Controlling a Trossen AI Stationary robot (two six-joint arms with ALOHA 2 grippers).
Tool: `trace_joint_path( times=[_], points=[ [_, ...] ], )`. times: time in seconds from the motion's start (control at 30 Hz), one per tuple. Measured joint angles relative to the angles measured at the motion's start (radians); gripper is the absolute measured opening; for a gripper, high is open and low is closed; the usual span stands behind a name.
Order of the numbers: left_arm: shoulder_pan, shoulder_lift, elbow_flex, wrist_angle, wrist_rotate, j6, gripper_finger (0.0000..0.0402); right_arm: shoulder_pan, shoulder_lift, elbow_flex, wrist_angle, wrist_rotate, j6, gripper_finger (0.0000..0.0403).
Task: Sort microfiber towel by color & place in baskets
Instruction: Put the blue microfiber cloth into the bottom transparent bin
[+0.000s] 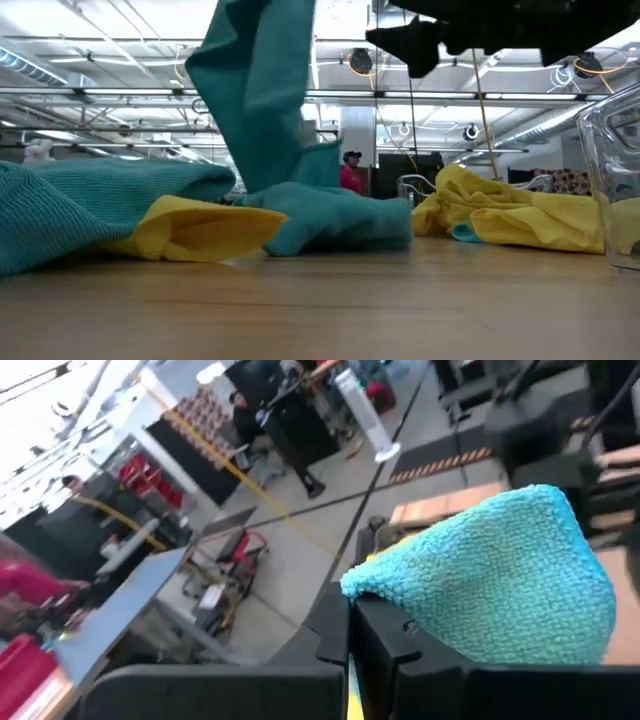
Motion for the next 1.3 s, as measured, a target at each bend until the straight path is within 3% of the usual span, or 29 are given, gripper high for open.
trace_joint_path(
  times=[0.2,0.37,0.7,0.9,1.13,1.3],
  points=[
    [0.001,0.001,0.0,0.063,0.045,0.033,0.0004,0.0,0.118,0.005,0.259,0.017,-0.028,0.0329],
    [0.02,0.013,0.0,0.093,0.125,0.028,0.0004,0.0,0.205,0.074,0.274,0.021,-0.032,0.0329],
    [0.027,0.07,0.0,0.185,0.286,0.051,0.0004,0.0,0.298,0.161,0.274,0.25,-0.127,0.0329],
    [0.027,0.1,-0.001,0.205,0.383,0.05,0.0004,0.0,0.326,0.195,0.277,0.251,-0.133,0.0329],
    [0.034,0.119,-0.002,0.218,0.422,0.067,0.0004,0.01,0.376,0.262,0.278,0.168,-0.137,0.0323],
    [0.041,0.122,-0.002,0.211,0.436,0.053,0.0004,0.018,0.388,0.296,0.273,0.145,-0.137,0.0256]
  ],
)
